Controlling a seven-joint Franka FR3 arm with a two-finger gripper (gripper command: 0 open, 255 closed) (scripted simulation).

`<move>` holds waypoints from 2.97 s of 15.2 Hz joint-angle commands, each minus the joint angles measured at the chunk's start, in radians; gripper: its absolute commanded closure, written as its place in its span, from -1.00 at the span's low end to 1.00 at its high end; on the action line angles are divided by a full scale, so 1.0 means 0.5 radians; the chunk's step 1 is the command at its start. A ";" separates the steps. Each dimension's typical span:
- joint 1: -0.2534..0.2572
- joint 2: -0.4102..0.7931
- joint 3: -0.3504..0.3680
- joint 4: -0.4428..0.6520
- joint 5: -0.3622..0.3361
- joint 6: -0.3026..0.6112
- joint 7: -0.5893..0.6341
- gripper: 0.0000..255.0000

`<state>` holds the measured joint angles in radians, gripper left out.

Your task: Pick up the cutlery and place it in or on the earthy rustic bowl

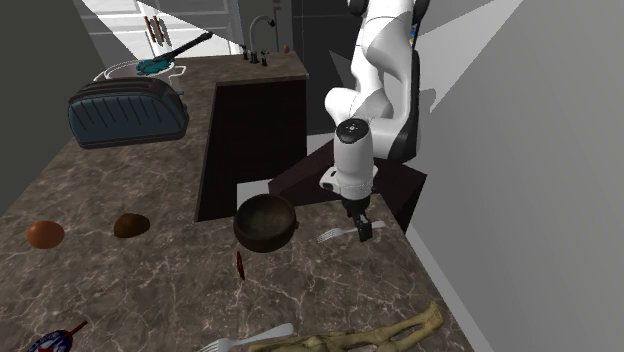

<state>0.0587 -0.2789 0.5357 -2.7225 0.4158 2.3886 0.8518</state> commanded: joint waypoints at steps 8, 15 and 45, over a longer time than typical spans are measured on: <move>-0.001 0.021 0.006 -0.006 -0.001 0.028 0.001 1.00; -0.001 0.021 0.006 -0.006 -0.001 0.028 0.001 1.00; 0.017 -0.537 -0.204 0.386 -0.078 -0.913 0.060 1.00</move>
<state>0.0677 -0.5414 0.4381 -2.5389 0.3797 1.9477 0.8812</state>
